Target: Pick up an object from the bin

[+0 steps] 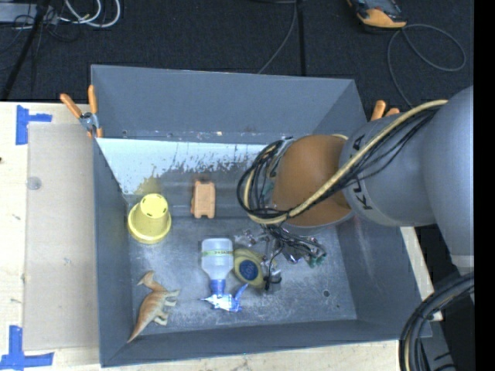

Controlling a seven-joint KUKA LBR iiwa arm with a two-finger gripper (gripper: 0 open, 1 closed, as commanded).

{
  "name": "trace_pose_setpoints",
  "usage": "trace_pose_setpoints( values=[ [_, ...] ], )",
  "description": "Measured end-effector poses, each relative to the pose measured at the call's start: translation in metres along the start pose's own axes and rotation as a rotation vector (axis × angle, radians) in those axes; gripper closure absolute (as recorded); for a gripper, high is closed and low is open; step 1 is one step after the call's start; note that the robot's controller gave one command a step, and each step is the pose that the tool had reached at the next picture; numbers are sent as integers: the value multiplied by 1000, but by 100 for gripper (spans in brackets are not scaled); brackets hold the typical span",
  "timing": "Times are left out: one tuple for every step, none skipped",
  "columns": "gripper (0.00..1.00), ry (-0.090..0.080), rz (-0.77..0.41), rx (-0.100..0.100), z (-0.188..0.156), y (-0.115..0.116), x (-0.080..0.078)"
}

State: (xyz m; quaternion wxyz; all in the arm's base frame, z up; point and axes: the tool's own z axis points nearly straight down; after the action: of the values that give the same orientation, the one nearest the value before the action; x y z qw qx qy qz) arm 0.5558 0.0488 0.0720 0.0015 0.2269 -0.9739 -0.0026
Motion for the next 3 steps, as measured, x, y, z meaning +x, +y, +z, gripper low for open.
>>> trace_pose_setpoints(
  values=[
    [100, 4, -48, -2, -23, 1, -5],
    [100, 4, -49, -2, -23, 1, -5],
    [100, 5, -62, -4, -31, 2, -11]
  ],
)
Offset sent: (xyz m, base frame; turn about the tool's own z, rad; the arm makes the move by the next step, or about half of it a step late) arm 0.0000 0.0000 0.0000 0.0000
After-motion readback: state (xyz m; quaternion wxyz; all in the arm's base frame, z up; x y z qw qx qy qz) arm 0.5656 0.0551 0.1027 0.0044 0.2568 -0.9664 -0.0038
